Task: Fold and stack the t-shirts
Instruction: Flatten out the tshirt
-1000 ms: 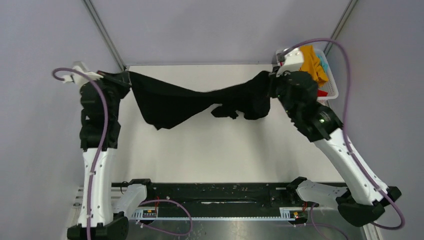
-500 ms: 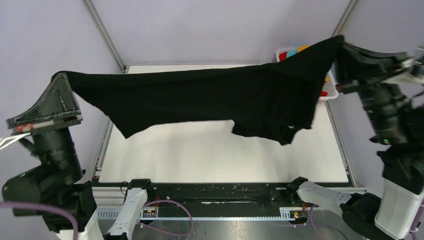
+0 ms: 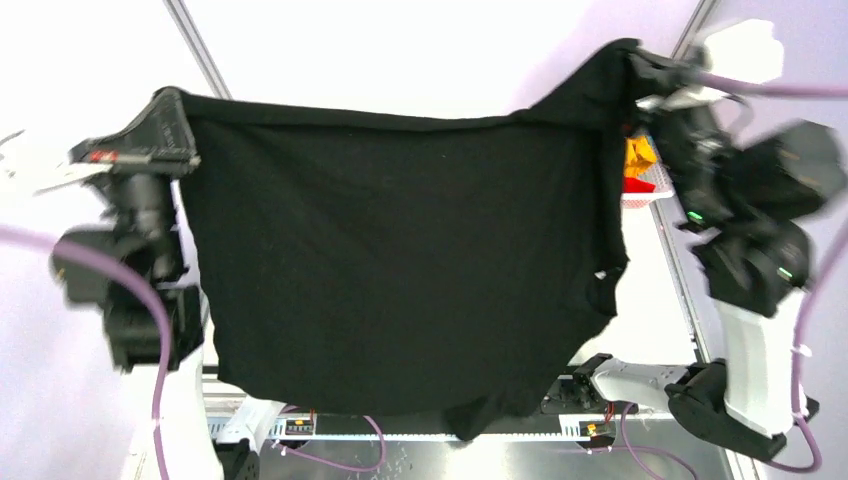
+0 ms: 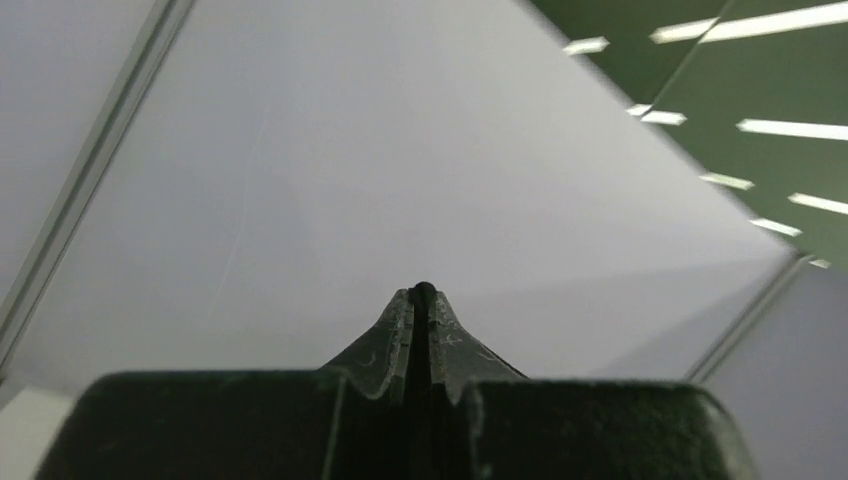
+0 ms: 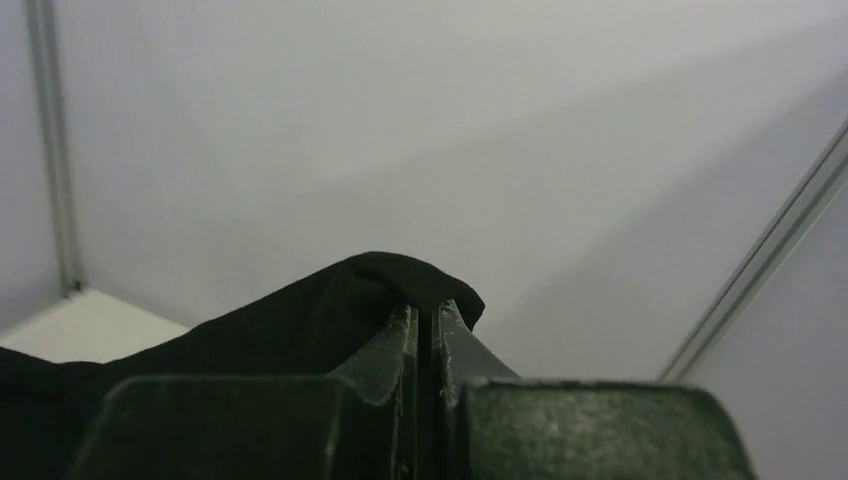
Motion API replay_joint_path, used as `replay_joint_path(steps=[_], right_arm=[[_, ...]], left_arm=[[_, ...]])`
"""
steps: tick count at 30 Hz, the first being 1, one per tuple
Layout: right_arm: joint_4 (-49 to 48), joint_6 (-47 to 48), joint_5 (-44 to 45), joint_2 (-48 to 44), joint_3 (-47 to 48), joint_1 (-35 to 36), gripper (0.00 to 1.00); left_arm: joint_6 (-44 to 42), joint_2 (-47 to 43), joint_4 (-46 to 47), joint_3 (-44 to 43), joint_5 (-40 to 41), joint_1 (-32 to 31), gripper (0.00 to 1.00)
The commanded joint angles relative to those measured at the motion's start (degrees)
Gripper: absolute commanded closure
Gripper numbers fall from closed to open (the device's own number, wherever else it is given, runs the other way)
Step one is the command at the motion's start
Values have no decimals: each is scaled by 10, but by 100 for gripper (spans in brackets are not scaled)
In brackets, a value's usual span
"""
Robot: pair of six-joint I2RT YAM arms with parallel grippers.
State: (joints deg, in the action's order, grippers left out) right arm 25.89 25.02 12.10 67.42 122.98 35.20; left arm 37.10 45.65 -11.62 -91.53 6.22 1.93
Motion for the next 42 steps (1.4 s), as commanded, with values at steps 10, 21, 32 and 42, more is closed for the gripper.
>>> replay_joint_path(steps=[10, 21, 32, 42], right_arm=[[-305, -71, 55, 170, -379, -121, 100], [-380, -166, -15, 454, -294, -151, 92], [-18, -242, -85, 729, 223, -188, 1], [-41, -235, -227, 536, -196, -169, 2]], left_arm=[[7, 238, 110, 280, 124, 0, 100], [20, 643, 58, 48, 155, 6, 91], [43, 803, -79, -255, 69, 22, 1], [37, 677, -19, -16, -13, -17, 1]])
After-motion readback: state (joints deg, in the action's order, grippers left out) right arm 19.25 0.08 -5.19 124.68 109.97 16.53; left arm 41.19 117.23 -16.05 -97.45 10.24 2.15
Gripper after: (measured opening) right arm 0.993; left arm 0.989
